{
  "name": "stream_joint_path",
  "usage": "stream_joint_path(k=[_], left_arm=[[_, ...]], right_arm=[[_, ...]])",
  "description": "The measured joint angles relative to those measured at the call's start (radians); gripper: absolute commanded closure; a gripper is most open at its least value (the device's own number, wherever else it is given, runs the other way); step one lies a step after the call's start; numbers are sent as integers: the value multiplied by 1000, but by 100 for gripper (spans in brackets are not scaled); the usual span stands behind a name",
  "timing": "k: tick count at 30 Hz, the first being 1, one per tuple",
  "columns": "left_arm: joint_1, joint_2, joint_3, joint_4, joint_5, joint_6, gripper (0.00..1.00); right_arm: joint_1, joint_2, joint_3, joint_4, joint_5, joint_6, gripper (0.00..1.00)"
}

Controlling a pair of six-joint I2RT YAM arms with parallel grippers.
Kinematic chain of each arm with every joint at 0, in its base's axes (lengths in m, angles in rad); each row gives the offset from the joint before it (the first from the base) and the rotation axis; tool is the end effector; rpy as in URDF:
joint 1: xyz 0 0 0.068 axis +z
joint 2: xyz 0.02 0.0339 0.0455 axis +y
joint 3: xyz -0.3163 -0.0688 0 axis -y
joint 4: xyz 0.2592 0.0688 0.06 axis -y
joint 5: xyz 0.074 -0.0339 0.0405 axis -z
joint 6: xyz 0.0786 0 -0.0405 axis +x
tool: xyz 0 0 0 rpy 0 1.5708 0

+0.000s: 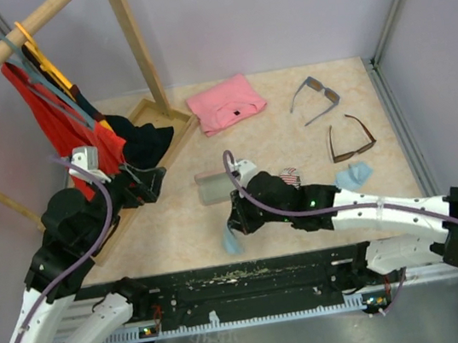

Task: Organize the sunglasses
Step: Place the glasses cleaning cloth at the center of the board, then move the sunglasses case at the center of the board.

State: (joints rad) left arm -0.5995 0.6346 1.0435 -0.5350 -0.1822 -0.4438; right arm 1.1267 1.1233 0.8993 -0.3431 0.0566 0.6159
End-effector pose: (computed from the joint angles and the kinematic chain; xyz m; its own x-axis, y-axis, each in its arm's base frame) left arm 0.1148 -0.0612 0.4401 -0.2683 -0.3281 -0.9057 0.3225 0.8554 -0.4054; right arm 0.1234 0.2489 0.3177 -0.6974 -0.1233 -0.7060 -0.5858 0.6655 0.4625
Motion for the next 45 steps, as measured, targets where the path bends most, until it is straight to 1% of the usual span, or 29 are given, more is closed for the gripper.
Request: stream_joint_path(k=[3, 5, 9, 11, 12, 14, 15, 17, 25, 31, 34, 37, 42, 45], left_arm=[[0, -13, -17, -13, -13, -1, 0], [0, -13, -36, -23, -16, -4, 0], [0, -7, -81, -34, -16, -9, 0], [0, -3, -103, -34, -14, -11, 0], [0, -2, -114, -33, -12, -12, 0], [0, 0, -138, -31, -7, -13, 0], [0, 0, -155, -27, -3, -12, 0], [0, 1, -188, -19, 4, -12, 0], [0, 24, -282, 0, 19, -12, 0], [0, 41, -329, 32, 26, -20, 0], [0, 48, -347, 41, 30, -27, 0], [0, 49, -369, 52, 40, -31, 0], [0, 72, -402, 63, 76, -34, 0], [0, 93, -417, 70, 115, -35, 4]], right_arm=[[27, 45, -3, 16, 1, 51, 100], [8, 77, -9, 36, 2, 82, 100], [-100, 169, -72, 106, -14, 122, 100], [-158, 226, -106, 113, -12, 130, 100], [-182, 270, -121, 113, -2, 131, 96], [-221, 306, -126, 111, 8, 129, 80], [-228, 325, -126, 113, 16, 128, 75], [-232, 348, -126, 114, 37, 124, 69], [-243, 337, -142, 85, 161, 120, 61], [-334, 277, -248, 85, 174, 124, 54], [-367, 231, -272, 86, 175, 119, 53], [-407, 218, -283, 71, 180, 111, 53], [-467, 219, -282, 2, 269, 79, 52], [-513, 219, -278, -12, 302, 42, 52]])
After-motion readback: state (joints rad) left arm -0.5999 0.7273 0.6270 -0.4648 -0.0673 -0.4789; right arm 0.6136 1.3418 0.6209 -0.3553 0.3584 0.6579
